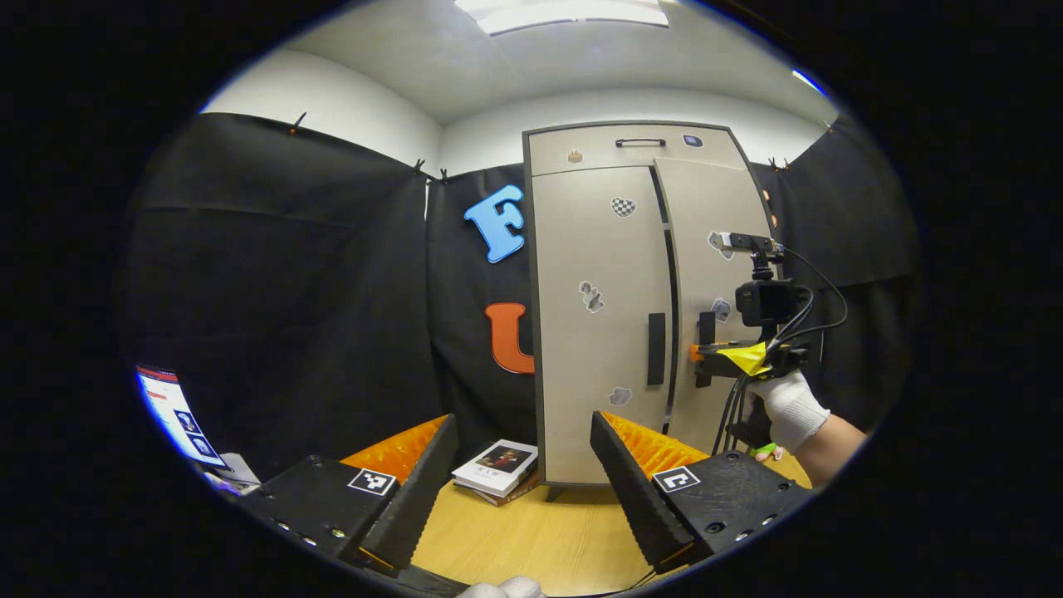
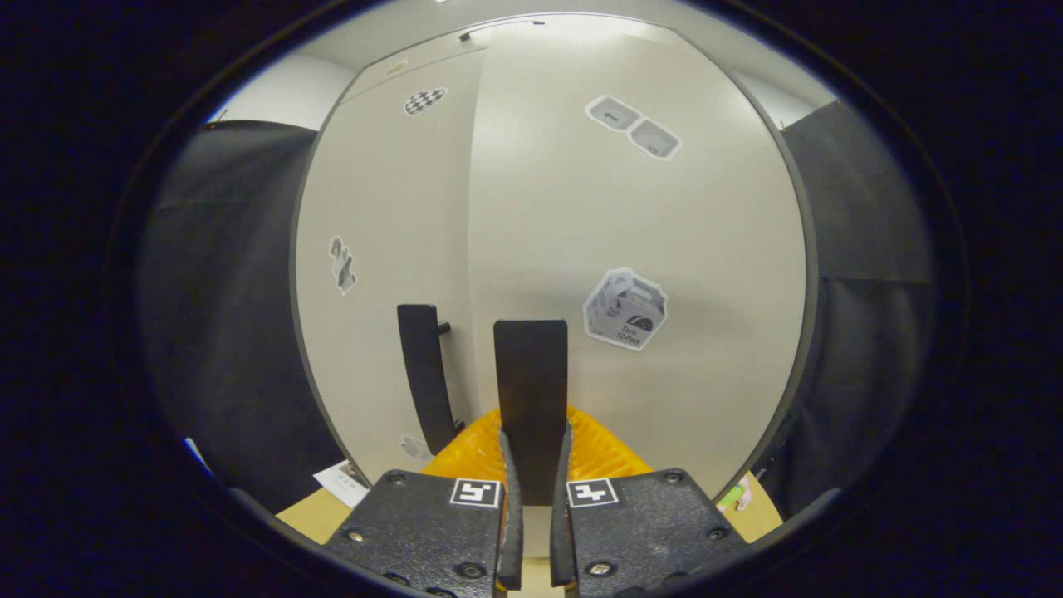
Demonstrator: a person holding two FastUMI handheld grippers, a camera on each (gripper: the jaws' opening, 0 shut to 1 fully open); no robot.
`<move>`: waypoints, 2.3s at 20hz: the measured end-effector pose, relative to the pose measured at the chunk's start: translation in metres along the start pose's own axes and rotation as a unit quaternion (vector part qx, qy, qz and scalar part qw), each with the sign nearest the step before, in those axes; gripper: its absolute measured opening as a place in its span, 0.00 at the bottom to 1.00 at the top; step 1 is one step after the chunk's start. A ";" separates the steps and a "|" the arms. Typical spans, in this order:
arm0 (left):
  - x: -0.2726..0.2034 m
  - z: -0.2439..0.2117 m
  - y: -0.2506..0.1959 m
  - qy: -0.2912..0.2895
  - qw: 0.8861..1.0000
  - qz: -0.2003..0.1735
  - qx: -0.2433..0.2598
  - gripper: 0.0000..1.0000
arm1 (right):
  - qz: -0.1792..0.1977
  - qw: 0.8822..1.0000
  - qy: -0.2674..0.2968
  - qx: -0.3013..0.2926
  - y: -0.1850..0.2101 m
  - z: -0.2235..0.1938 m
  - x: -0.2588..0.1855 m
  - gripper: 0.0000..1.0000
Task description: Open the right door of the double-door shoe cabinet with the right hand, and open the left door with the left hand.
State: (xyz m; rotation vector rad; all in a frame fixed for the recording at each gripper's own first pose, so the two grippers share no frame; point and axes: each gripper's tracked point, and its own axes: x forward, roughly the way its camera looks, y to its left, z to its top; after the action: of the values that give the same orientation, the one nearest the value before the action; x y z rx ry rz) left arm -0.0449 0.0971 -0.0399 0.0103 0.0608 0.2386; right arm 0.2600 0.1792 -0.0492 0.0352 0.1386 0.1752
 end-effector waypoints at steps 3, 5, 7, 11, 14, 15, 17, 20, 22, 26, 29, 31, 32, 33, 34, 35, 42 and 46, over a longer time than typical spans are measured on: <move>-0.006 0.000 -0.002 -0.001 1.000 -0.007 -0.001 0.96 | 0.003 1.000 -0.001 -0.005 -0.004 -0.002 -0.016 0.15; -0.012 -0.001 -0.003 -0.002 1.000 -0.013 -0.005 0.96 | 0.002 1.000 -0.001 -0.010 -0.007 -0.004 -0.028 0.15; -0.015 -0.001 -0.002 -0.002 1.000 -0.018 -0.007 0.96 | 0.003 1.000 -0.001 -0.006 -0.011 -0.006 -0.039 0.15; -0.023 0.000 -0.004 -0.006 1.000 -0.028 -0.008 0.96 | 0.001 1.000 -0.001 -0.003 -0.021 -0.010 -0.064 0.15; -0.022 0.001 -0.006 -0.008 0.999 -0.037 -0.012 0.96 | -0.003 1.000 -0.001 -0.001 -0.031 -0.012 -0.083 0.15; -0.023 0.001 -0.007 -0.007 0.999 -0.041 -0.013 0.96 | -0.006 1.000 -0.002 -0.002 -0.035 -0.013 -0.089 0.15; -0.025 0.002 -0.009 -0.009 0.999 -0.050 -0.015 0.96 | -0.011 1.000 -0.003 0.001 -0.042 -0.014 -0.100 0.15; -0.029 0.004 -0.013 -0.011 0.998 -0.065 -0.015 0.96 | -0.027 1.000 -0.004 -0.002 -0.058 -0.015 -0.120 0.14; -0.030 0.003 -0.015 -0.013 0.997 -0.077 -0.017 0.96 | -0.038 0.999 -0.006 -0.002 -0.069 -0.017 -0.130 0.14; -0.034 0.005 -0.020 -0.010 0.994 -0.104 -0.025 0.96 | -0.053 0.999 -0.005 0.002 -0.095 -0.018 -0.151 0.12; -0.038 0.005 -0.021 -0.011 0.992 -0.123 -0.021 0.96 | -0.060 0.998 -0.001 0.002 -0.110 -0.019 -0.160 0.08; -0.038 0.005 -0.024 -0.012 0.991 -0.131 -0.020 0.96 | -0.065 0.998 0.001 -0.004 -0.121 -0.020 -0.164 0.06; -0.038 0.005 -0.024 -0.013 0.990 -0.136 -0.021 0.96 | -0.068 0.998 0.002 -0.006 -0.129 -0.019 -0.167 0.06; -0.038 0.005 -0.025 -0.013 0.990 -0.139 -0.021 0.96 | -0.072 0.997 0.002 -0.003 -0.135 -0.018 -0.170 0.05; -0.039 0.005 -0.024 -0.013 0.990 -0.140 -0.022 0.96 | -0.075 0.997 0.002 -0.003 -0.140 -0.017 -0.172 0.05; -0.039 0.005 -0.025 -0.014 0.990 -0.141 -0.024 0.96 | -0.078 0.997 0.002 -0.005 -0.145 -0.016 -0.173 0.02; -0.040 0.007 -0.026 -0.014 0.987 -0.154 -0.034 0.96 | -0.071 0.997 0.008 -0.010 -0.195 -0.016 -0.178 0.04; -0.034 0.009 -0.025 -0.022 0.988 -0.151 -0.020 0.96 | -0.062 0.998 0.010 0.012 -0.214 -0.014 -0.179 0.02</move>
State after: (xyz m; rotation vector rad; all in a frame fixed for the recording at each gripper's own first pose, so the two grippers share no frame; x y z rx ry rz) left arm -0.0710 0.0643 -0.0298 -0.0343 0.0136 -0.0645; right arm 0.1202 -0.0625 -0.0492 0.0480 0.1619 0.0504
